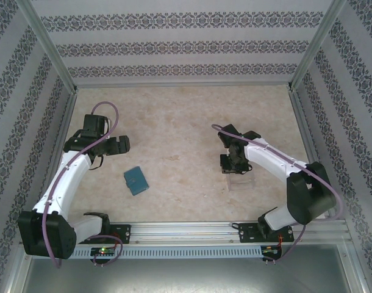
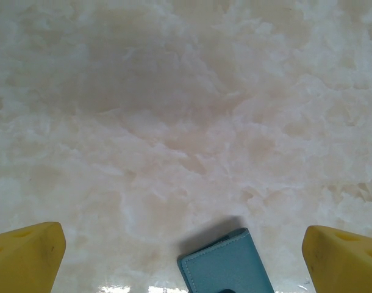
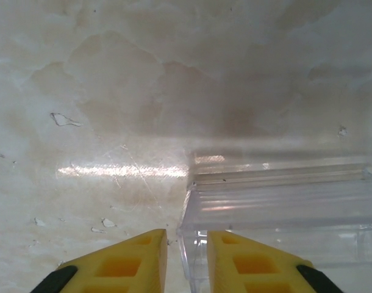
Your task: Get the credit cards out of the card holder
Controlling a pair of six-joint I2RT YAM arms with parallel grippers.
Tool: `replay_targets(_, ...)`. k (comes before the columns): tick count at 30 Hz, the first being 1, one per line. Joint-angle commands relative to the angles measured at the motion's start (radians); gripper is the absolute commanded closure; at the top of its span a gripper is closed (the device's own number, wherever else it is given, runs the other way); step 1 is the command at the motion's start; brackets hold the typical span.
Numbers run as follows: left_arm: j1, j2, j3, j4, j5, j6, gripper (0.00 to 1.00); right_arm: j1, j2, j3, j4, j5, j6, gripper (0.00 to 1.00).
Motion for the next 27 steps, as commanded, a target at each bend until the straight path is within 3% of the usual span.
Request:
replay_targets(1,0.004,-0.024,-0.013,-0.023,-0.013,0.016,0.0,0.016,0.021,0.018,0.005,0.008,0.001,0.78)
replay_targets(15,0.006,-0.031,-0.014,-0.023,-0.011,0.016,0.0,0.038,0.02,0.033,-0.018,0.048,0.008,0.91)
replay_targets(27,0.007,-0.044,-0.02,-0.012,-0.011,0.012,0.0,0.102,0.109,0.264,-0.092,0.125,0.087,1.0)
